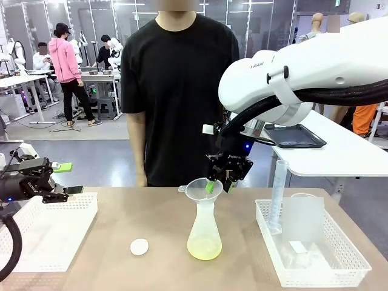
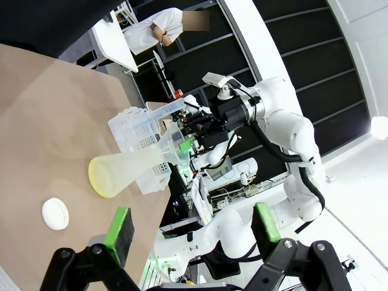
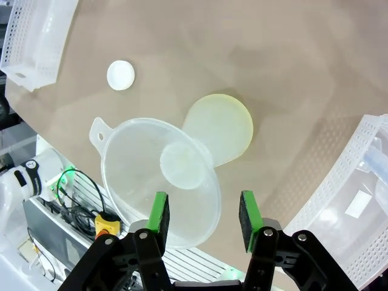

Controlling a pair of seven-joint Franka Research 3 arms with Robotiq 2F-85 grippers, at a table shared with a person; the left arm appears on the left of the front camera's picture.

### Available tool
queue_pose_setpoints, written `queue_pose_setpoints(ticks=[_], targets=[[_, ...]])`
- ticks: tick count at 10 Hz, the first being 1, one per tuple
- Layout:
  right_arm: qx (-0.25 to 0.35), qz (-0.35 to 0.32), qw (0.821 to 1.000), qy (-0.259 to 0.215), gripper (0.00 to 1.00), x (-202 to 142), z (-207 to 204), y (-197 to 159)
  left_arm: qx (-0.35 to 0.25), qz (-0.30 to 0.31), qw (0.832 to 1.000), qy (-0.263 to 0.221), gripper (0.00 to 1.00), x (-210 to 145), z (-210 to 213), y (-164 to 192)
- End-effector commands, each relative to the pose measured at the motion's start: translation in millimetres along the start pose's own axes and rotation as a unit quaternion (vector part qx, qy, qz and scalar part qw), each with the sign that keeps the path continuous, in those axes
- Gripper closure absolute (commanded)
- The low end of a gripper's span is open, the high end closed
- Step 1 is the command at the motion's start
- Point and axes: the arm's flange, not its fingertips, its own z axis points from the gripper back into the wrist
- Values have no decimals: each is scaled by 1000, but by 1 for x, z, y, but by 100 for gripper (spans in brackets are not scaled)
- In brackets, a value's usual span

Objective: Prepare the solutions needed for the experiment.
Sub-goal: Once the solution is in the Big flask , pick up the Plastic Funnel and place it back into the right Organizing basket.

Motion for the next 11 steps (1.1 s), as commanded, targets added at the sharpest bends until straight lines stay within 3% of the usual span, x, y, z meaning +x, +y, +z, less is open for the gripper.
queue_pose_setpoints(ticks=[1, 3, 4, 5, 6, 7, 8, 9, 11], targets=[[-21, -24, 999, -12, 57, 2, -4, 4, 5, -2, 1000, 2, 0, 1, 0, 0], [-23, -27, 999, -9, 72, 3, -4, 3, 5, -2, 1000, 2, 0, 1, 0, 0], [-23, -28, 999, -9, 66, 4, -5, 3, 5, -2, 1000, 2, 0, 1, 0, 0], [-21, -30, 999, -7, 87, 4, -6, 3, 5, -2, 1000, 2, 0, 1, 0, 0], [-20, -31, 999, -7, 81, 4, -6, 3, 5, -2, 1000, 2, 0, 1, 0, 0], [-20, -33, 999, -7, 100, 4, -6, 2, 5, -2, 1000, 2, 0, 1, 0, 0], [-20, -37, 999, -5, 87, 4, -7, 2, 5, -2, 1000, 2, 0, 1, 0, 0], [-19, -36, 999, -5, 100, 4, -7, 2, 5, -2, 1000, 2, 0, 1, 0, 0], [-13, -38, 999, -14, 100, 3, -6, 1, 5, -2, 1000, 2, 0, 1, 0, 0]])
